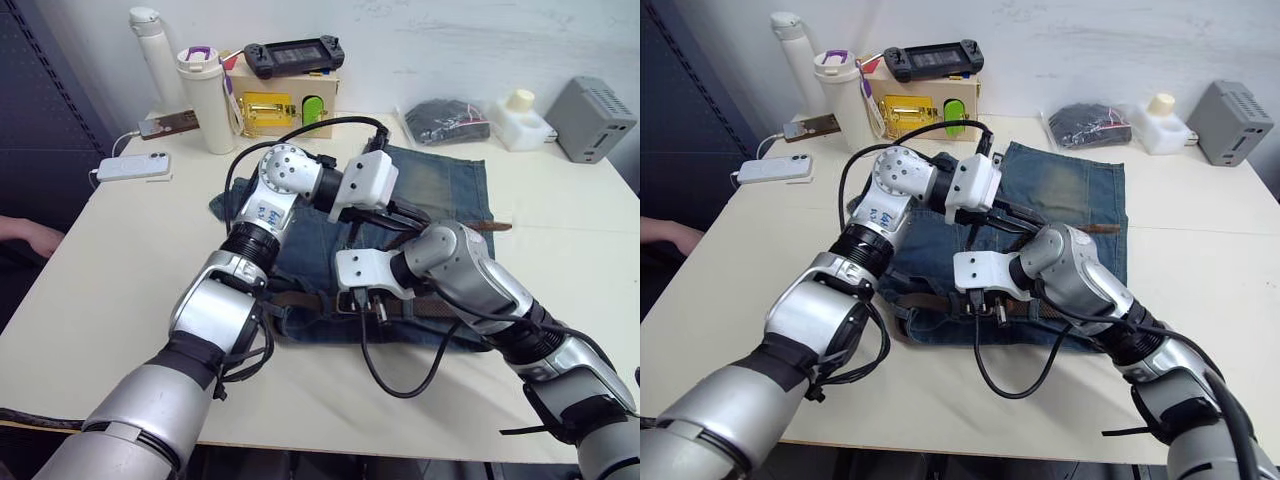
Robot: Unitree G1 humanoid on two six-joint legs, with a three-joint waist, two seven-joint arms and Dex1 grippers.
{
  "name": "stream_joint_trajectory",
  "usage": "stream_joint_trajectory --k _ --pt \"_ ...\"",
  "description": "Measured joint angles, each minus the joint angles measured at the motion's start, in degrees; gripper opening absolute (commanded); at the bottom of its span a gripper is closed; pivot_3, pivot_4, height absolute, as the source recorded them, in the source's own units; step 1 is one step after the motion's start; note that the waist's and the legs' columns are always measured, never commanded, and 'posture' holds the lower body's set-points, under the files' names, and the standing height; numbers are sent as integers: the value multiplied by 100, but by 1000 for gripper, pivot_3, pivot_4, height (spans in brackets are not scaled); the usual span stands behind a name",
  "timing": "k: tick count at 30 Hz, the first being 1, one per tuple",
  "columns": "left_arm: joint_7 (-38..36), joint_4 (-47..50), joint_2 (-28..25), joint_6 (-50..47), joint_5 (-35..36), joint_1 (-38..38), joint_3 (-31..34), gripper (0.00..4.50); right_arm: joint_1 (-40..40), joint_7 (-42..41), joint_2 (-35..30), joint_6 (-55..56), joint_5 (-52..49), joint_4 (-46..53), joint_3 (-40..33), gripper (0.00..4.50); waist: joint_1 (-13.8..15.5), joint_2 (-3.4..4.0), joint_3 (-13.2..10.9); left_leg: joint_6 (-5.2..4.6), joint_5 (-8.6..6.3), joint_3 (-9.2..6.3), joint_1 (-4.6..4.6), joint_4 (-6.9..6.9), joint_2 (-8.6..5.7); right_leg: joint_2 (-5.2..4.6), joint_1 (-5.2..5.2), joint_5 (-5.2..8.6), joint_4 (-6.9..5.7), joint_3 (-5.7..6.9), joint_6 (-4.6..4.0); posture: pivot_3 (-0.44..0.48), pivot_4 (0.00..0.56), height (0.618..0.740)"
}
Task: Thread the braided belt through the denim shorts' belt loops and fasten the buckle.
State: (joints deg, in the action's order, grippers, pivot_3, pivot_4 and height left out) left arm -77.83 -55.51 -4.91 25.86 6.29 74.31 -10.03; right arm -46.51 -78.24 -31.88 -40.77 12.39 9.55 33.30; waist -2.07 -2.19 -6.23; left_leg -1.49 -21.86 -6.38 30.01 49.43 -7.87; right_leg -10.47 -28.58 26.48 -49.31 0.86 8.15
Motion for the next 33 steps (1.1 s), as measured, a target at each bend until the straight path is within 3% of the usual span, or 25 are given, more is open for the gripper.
stream_joint_trajectory --k 12,15,24,28,31,33 --pt "41 -183 101 37 -190 110 21 0 13 -145 144 67 259 -61 -37 123 -8 1 22 5 3 1 -7 -11 2 0 2 0 3 0 0 0 150 645" --pt "319 -86 -114 37 -229 4 46 0 244 6 296 -200 187 1 -350 123 -23 1 22 11 7 2 -7 -19 5 1 1 0 11 0 0 0 150 645" --pt "1533 2279 -1837 -220 -350 -2534 573 0 1343 1172 787 -1476 -350 1168 -1304 123 -115 44 3 30 17 -1 -14 -65 20 16 -15 2 16 -7 -6 0 150 645" --pt "1933 3881 -2292 -797 -357 -3810 721 0 1538 1559 1022 -2247 -831 1499 -1764 123 -67 76 -21 28 22 -19 -9 -57 2 16 -9 2 16 -20 -6 0 150 645" --pt "2221 4868 -2339 -1223 -411 -4491 709 0 1563 1727 1095 -2718 -1291 1867 -2088 123 7 119 -49 18 28 -21 5 -50 -12 12 -12 2 17 -36 -6 0 150 645" --pt "2416 5342 -2374 -1445 -473 -4825 674 0 1578 1876 1061 -2969 -1580 2224 -2438 694 54 130 -62 17 33 -21 9 -50 -16 9 -11 2 21 -39 -6 0 150 645"
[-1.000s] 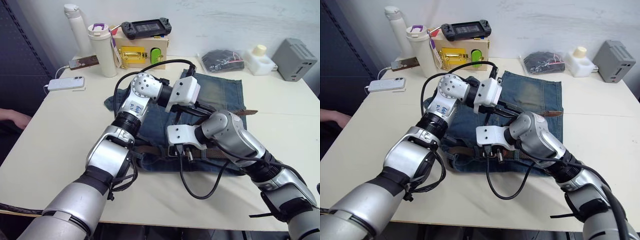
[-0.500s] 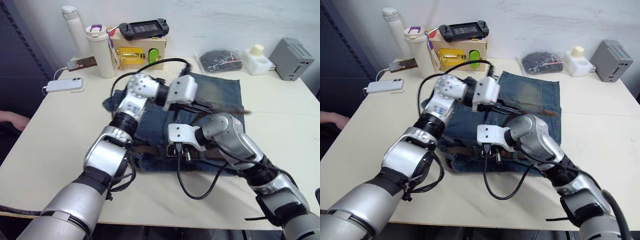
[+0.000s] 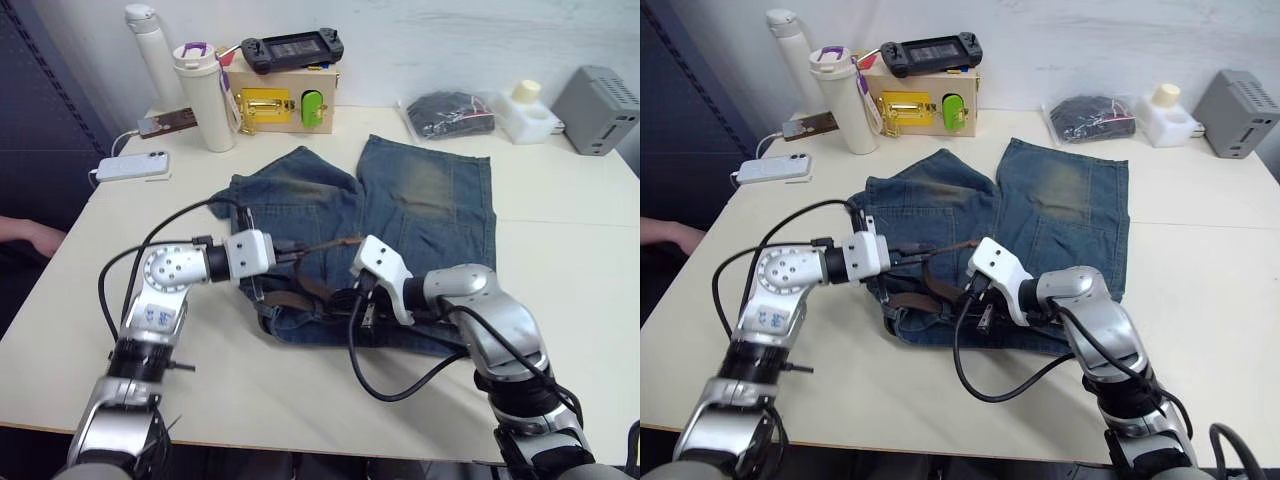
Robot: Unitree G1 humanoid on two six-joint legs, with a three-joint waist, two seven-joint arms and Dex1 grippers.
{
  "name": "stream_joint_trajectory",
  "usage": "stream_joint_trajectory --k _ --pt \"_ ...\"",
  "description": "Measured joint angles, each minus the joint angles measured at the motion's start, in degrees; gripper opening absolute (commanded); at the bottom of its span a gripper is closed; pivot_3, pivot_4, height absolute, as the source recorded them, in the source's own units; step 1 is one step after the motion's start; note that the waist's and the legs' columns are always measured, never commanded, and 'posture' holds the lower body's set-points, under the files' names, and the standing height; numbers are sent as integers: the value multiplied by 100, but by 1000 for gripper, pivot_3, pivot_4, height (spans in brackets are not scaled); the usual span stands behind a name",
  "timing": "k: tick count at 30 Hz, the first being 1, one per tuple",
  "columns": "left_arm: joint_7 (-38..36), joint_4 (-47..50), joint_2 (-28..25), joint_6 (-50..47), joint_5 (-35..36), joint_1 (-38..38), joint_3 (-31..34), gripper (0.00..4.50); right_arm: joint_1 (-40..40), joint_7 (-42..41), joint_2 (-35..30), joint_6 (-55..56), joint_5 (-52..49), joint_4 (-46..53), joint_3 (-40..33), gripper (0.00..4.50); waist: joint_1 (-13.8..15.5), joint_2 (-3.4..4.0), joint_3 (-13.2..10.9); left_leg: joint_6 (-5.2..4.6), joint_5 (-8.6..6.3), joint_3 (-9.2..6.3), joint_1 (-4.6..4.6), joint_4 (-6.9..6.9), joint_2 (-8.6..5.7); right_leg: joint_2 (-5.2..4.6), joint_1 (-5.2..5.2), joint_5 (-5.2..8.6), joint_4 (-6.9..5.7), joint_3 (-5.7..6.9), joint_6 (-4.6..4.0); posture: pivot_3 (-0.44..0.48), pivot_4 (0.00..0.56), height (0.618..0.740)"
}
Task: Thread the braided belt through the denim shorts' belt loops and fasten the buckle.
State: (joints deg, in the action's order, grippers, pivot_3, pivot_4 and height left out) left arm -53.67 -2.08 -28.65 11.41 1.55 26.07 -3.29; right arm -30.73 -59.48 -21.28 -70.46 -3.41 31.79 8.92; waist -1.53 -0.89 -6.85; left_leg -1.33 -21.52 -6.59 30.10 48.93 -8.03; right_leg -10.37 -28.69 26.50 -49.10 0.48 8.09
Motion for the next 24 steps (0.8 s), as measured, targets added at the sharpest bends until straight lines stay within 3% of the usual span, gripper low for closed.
stream_joint_trajectory --k 1,4,8,13,18,24 --pt "84 162 -27 -109 -6 -97 0 0 23 66 -50 -92 -110 174 -188 919 21 1 -4 0 4 -6 3 0 -2 0 2 0 5 0 0 0 150 645" --pt "322 614 -59 -498 2 -218 11 0 243 264 -255 -147 -435 779 -810 2496 138 2 -10 -2 14 -12 7 -1 -8 0 8 0 15 -1 0 0 150 645" --pt "456 992 -110 -904 97 -205 39 0 1141 461 -1228 884 -419 1463 -659 4463 187 -4 -16 -10 18 -6 11 -1 -12 -8 9 0 24 -5 1 0 150 645" --pt "492 1061 -137 -1154 259 -89 45 0 1989 1244 -1824 2379 369 1458 111 4463 136 -12 -31 -8 21 -3 15 -5 -10 -9 2 0 21 -6 3 0 150 645" --pt "492 1062 -173 -1238 348 -5 46 0 2322 2216 -1839 3459 1369 1050 754 4463 153 -19 -40 -7 22 -5 17 -2 -11 -8 3 0 20 -3 2 0 150 645" --pt "484 1041 -222 -1247 373 59 46 0 2528 2801 -1644 3921 1923 904 946 4463 156 -23 -43 -5 24 -8 18 1 -11 -6 3 0 16 -1 2 0 150 645"
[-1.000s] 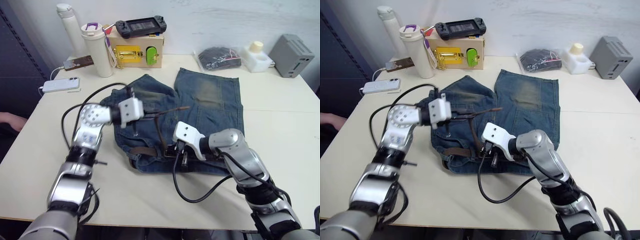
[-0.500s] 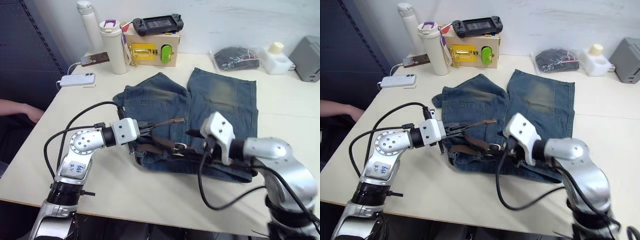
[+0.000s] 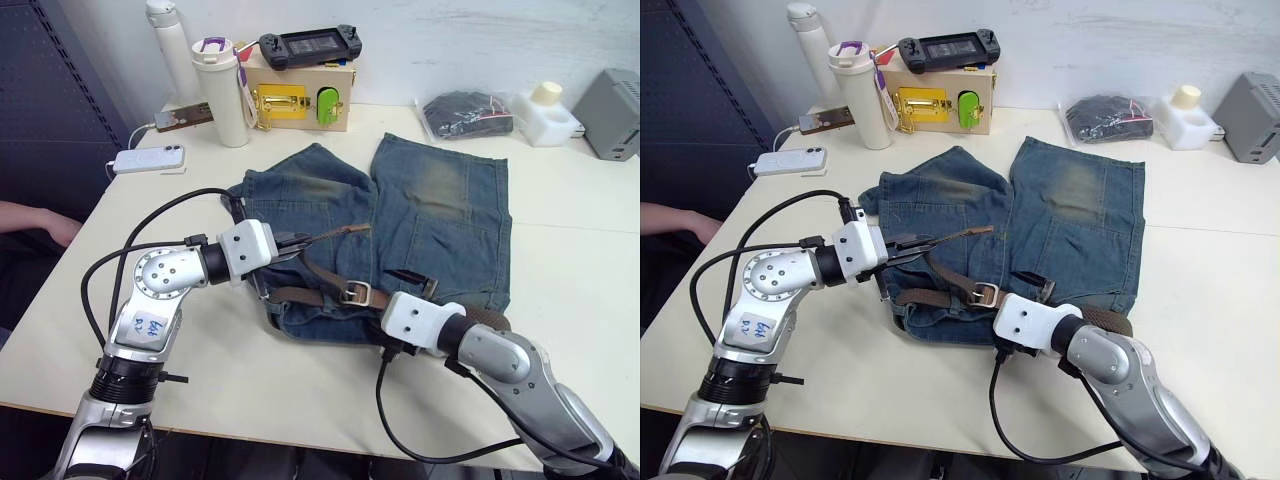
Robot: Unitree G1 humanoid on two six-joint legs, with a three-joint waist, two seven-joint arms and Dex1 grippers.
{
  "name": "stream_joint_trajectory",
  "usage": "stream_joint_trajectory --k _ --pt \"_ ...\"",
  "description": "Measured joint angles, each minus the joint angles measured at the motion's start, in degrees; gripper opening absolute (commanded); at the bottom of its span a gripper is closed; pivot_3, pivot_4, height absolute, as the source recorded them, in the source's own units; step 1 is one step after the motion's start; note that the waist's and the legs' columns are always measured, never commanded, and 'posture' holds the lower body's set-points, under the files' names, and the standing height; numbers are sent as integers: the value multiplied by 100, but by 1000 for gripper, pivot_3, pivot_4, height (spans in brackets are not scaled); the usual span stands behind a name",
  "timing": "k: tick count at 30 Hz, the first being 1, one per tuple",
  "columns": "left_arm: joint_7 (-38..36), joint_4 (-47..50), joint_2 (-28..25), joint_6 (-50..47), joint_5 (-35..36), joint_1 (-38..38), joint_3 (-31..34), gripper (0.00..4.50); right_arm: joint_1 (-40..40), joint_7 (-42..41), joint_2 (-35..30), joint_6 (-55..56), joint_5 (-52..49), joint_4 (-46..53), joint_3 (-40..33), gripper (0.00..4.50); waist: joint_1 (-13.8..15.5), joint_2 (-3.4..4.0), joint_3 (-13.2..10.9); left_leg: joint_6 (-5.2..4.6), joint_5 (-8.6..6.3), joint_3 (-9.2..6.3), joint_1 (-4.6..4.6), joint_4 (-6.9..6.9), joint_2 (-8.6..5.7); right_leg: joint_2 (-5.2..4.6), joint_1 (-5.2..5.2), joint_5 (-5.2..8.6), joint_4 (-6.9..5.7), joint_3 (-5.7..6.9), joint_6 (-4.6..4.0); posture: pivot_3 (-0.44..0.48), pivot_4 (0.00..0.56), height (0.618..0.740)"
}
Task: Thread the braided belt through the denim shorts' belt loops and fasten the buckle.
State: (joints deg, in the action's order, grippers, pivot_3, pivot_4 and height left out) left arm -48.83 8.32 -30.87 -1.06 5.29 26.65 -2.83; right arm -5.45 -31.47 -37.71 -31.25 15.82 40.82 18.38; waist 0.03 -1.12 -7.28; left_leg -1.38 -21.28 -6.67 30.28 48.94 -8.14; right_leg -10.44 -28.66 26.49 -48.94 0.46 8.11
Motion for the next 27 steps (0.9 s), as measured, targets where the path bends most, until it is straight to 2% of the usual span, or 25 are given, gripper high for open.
stream_joint_trajectory --k 4,7,13,14,25,27 --pt "-37 -126 -83 70 0 17 -4 0 76 369 279 -105 358 -46 -15 4463 4 0 0 1 0 -1 0 0 -3 1 -2 0 -4 -1 0 0 150 645" --pt "-85 -284 -114 155 -17 20 -63 0 207 549 427 -250 604 -48 -64 3638 9 -1 -1 1 0 -1 1 0 -4 1 -3 0 -6 -1 0 0 150 645" --pt "-165 -470 -151 379 -125 21 -244 0 323 613 634 -516 898 -48 -53 463 4 1 -2 1 0 0 1 0 -4 1 -7 0 -10 -2 0 0 150 645" --pt "-174 -476 -153 406 -129 21 -273 0 316 618 664 -521 951 -48 -44 43 4 1 -2 1 0 0 2 0 -5 1 -7 0 -11 -2 0 0 150 645" --pt "-218 -650 -183 506 -225 110 -350 0 -56 590 787 -245 1849 -137 574 14 -19 -1 -3 4 2 13 22 3 -6 -1 -53 0 -55 -19 0 0 150 645" --pt "-218 -650 -183 506 -225 111 -350 0 -56 561 817 -242 1893 -183 576 1047 -22 -1 -3 5 2 19 23 4 -6 -1 -63 0 -64 -27 0 0 150 645"
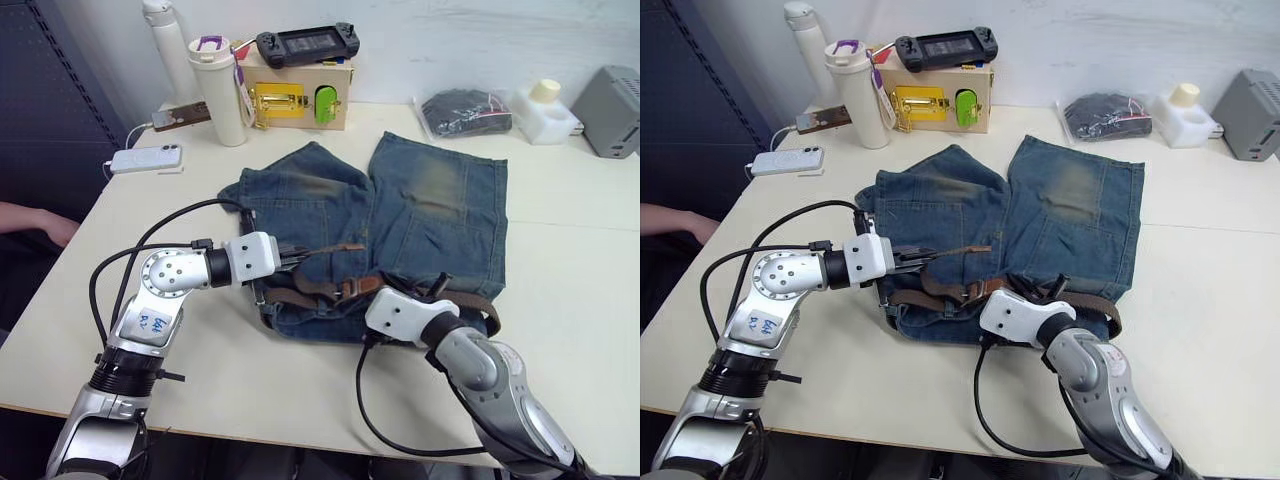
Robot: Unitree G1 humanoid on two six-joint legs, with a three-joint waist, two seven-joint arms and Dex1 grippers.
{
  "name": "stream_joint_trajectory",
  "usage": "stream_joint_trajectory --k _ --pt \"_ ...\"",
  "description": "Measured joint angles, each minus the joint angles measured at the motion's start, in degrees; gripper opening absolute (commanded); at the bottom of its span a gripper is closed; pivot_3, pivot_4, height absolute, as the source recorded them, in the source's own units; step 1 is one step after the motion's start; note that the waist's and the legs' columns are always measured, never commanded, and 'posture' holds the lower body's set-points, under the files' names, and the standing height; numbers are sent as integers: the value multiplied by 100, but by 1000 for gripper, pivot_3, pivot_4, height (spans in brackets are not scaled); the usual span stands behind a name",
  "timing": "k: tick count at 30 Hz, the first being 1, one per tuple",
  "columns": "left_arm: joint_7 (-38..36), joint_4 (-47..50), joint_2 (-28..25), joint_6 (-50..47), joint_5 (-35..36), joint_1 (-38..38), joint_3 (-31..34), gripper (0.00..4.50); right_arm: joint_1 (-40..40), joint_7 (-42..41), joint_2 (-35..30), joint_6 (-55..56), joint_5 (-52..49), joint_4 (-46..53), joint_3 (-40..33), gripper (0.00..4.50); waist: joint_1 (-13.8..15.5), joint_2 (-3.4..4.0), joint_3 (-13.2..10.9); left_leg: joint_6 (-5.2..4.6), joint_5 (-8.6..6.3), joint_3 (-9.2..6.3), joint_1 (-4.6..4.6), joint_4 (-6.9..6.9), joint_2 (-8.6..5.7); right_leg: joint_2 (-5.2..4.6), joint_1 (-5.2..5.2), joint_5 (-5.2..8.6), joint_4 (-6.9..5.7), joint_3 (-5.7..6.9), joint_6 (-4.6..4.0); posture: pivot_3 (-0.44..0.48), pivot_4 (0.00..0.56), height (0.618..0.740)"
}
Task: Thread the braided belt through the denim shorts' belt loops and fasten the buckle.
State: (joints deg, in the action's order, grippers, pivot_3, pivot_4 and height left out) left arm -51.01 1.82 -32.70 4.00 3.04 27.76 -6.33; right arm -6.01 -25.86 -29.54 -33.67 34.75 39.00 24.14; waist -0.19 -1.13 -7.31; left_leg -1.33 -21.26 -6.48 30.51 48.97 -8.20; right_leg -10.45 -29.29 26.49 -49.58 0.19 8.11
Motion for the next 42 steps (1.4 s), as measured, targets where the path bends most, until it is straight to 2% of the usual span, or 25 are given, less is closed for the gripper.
stream_joint_trajectory --k 3,14,17,20,21,42 --pt "0 0 1 0 1 3 -4 0 22 -96 -12 19 57 -18 4 2324 4 0 0 1 0 4 5 1 0 0 -12 0 -11 -7 0 0 150 645" --pt "0 -32 1 0 1 15 -34 0 367 -214 -167 796 249 14 -34 2324 8 -3 -2 1 0 13 7 4 -2 0 -22 0 -22 -19 0 0 150 645" --pt "0 -33 0 0 1 15 -34 0 413 -221 -127 878 256 14 -78 1487 9 -3 -2 1 0 13 7 5 -2 0 -23 0 -24 -19 0 0 150 645" --pt "0 -33 -26 0 1 15 -34 0 413 -217 -17 859 355 5 -151 108 6 -3 -2 1 0 14 7 5 -2 0 -24 0 -26 -20 0 0 150 645" --pt "0 -33 -48 -1 1 15 -34 0 412 -217 44 856 383 5 -190 12 6 -3 -2 1 0 13 7 5 -2 0 -24 0 -27 -20 0 0 150 645" --pt "-295 165 -601 131 -10 -122 -51 0 68 -349 383 850 803 -147 -273 15 1 -4 -3 2 0 17 8 11 -2 1 -32 1 -40 -27 -1 0 150 645"
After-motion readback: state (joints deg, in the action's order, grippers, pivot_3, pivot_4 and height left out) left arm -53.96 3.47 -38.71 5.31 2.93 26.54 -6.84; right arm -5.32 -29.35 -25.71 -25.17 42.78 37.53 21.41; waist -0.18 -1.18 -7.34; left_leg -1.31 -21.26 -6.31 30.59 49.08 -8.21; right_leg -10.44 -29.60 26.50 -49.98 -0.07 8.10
